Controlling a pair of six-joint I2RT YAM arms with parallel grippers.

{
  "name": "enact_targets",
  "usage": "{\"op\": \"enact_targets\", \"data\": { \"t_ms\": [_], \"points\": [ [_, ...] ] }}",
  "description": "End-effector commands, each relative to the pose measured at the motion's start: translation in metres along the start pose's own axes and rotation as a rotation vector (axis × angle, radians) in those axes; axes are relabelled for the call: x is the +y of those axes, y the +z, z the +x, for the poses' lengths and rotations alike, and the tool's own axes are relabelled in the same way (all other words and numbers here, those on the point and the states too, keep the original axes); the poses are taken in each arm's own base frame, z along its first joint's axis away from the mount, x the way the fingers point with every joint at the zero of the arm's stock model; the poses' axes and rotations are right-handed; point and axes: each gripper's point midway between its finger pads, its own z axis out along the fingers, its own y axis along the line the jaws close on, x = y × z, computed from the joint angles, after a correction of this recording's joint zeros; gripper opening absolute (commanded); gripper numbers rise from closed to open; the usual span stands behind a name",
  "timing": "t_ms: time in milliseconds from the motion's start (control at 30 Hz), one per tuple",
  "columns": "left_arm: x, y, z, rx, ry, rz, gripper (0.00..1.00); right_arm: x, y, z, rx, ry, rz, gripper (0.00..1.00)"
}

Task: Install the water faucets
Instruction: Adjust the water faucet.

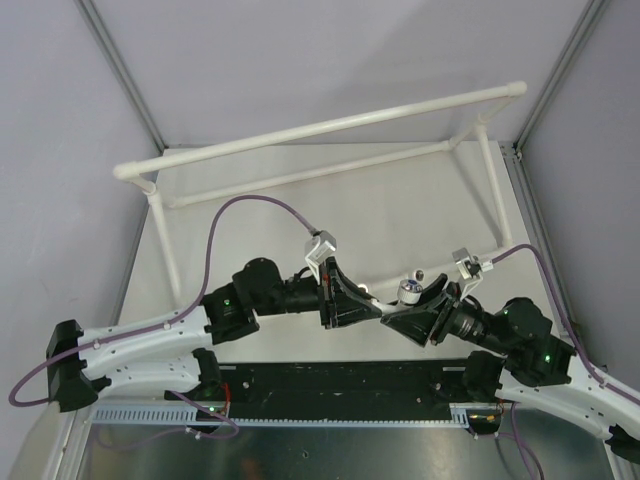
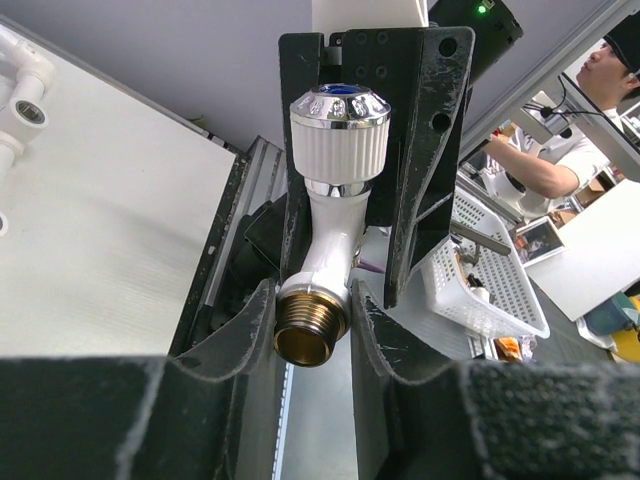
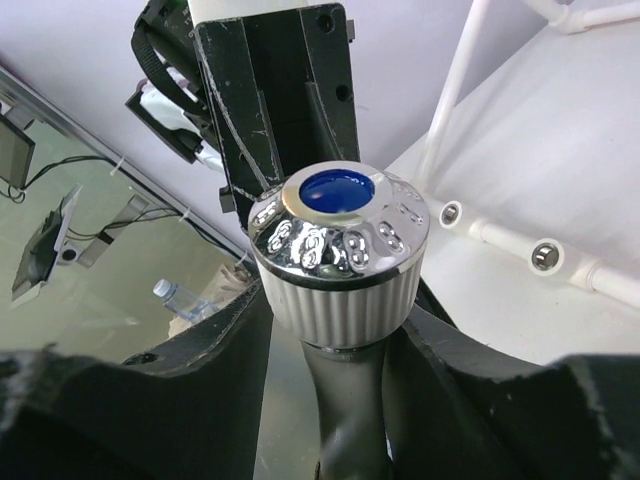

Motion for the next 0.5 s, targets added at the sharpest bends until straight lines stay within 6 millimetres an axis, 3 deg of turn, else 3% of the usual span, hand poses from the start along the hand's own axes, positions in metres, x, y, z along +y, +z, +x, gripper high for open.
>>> {"op": "enact_targets", "data": {
  "t_ms": [0,233,467],
  "points": [
    [0.000,0.000,-0.012,-0.048,0.015,-0.016,0.00,0.011,0.002,-0.019,-0.079,0.007,-0.034,0.49],
    [0.004,-0.006,-0.024,-0.116,0.013,-0.058,0.00,0.016,0.007,-0.024,-0.099,0.007,-0.053,0.47],
    [0.006,-0.010,-0.026,-0.144,0.004,-0.071,0.00,0.019,0.010,-0.028,-0.115,0.011,-0.073,0.37]
  ]
}}
